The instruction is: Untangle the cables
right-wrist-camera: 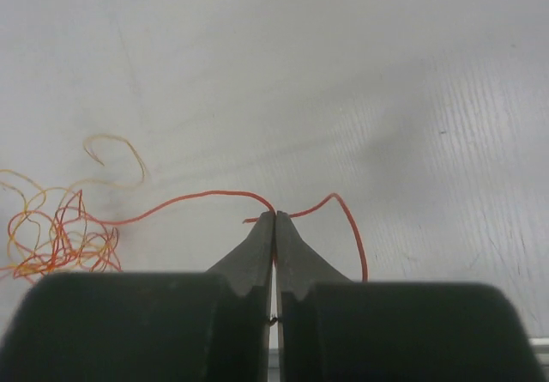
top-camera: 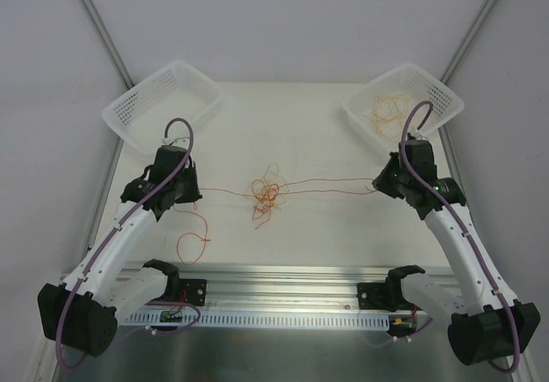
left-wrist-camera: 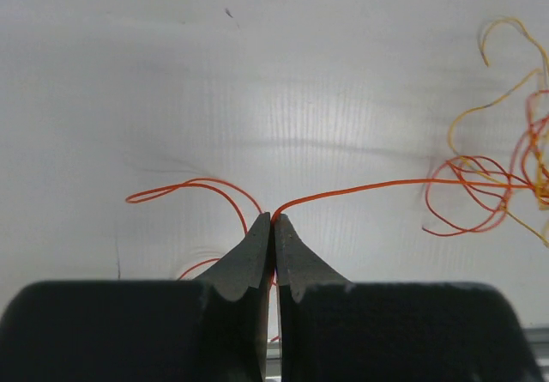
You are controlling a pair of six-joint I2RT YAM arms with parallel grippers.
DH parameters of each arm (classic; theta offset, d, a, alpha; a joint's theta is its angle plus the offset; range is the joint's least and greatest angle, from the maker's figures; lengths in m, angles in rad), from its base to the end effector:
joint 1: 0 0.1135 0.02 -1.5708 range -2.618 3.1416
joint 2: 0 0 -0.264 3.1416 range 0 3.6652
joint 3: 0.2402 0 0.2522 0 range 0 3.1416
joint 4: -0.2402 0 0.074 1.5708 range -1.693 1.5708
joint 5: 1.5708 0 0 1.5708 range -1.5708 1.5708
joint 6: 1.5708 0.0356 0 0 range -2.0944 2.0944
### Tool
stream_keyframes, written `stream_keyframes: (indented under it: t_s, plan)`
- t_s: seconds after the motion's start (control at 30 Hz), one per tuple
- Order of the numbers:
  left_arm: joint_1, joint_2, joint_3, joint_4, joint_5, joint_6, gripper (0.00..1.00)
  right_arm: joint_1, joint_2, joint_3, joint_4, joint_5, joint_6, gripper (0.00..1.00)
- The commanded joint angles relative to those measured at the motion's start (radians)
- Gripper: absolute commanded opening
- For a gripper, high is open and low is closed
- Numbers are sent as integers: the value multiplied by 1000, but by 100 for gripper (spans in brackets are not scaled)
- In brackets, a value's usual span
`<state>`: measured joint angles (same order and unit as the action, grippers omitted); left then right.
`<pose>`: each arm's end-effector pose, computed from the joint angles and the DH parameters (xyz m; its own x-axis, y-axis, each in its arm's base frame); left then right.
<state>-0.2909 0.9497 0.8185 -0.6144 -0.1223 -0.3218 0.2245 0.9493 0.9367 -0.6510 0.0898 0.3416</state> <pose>0.1904 -0.0525 0.2815 -0.6794 -0.1243 -0.7231 -0.0169 0.9880 -0.1538 0.1939 0.0410 0.3176 -0.6170 0.2014 -0.7608 0.0572 0.9756 0.2119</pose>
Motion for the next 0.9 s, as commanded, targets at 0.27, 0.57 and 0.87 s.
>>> stream_keyframes:
  t_s: [0.27,0.57,0.87]
  plan:
    - [-37,38,-47,102,407,-8,0,363,120,8,-29,112,49,59]
    - [-142,9,-76,123,429,-83,0,723,408,129,315,134,93,60]
    - [-143,-61,-122,123,424,-111,0,797,764,338,372,65,-124,59]
